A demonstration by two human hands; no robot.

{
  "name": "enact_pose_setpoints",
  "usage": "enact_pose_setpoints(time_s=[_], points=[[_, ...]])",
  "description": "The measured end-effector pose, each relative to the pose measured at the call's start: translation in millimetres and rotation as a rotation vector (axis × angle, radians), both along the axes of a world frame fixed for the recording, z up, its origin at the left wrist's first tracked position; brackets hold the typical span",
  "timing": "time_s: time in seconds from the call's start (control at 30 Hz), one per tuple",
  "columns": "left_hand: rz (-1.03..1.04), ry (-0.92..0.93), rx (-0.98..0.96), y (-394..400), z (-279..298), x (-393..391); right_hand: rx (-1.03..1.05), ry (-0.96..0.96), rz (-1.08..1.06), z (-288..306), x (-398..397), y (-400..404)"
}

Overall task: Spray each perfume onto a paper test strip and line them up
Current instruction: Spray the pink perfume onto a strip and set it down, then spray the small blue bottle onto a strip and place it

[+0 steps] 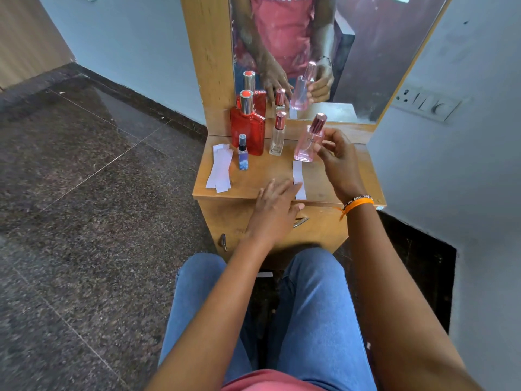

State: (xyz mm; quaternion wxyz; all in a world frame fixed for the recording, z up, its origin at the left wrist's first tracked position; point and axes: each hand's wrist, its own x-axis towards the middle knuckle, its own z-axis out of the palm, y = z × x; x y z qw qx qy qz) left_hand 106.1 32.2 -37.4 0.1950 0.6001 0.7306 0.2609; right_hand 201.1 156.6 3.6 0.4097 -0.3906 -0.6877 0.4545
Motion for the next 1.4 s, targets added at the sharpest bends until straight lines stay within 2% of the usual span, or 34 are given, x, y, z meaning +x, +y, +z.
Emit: enact_pose_setpoints(time_s=[0.27, 0.57, 0.63, 0.7, 0.8, 0.97, 1.1, 1.2, 1.4], points=[[0.016, 0.028, 0.013, 1, -3, 3, 0.002, -0.123, 0.067, -12, -9, 13], [0.007, 0.048, 0.003, -1, -2, 3, 0.010, -0.141, 0.032, -17, -6, 11], [0.002, 0.043, -0.003, -2, -2, 2, 0.022, -0.119, -0.033, -18, -5, 6], [-0.003, 0.011, 0.017, -4, 0, 1, 0.079, -0.068, -0.205, -21, -4, -4], [0.062, -0.080, 0.126, -10, 5, -6, 0.181, 0.018, -0.402, -26, -9, -29], [0.399, -0.051, 0.283, -24, 17, -41, 0.040, -0.006, -0.118, -30, -40, -69], [0.702, 0.016, 0.142, -34, 20, -71, 0.055, -0.173, 0.137, -31, -77, -87], [0.703, 0.057, 0.039, -38, 19, -79, 0.220, -0.298, 0.229, -32, -97, -92], [0.701, 0.092, 0.048, -34, 21, -88, 0.393, -0.406, 0.257, -40, -109, -95]])
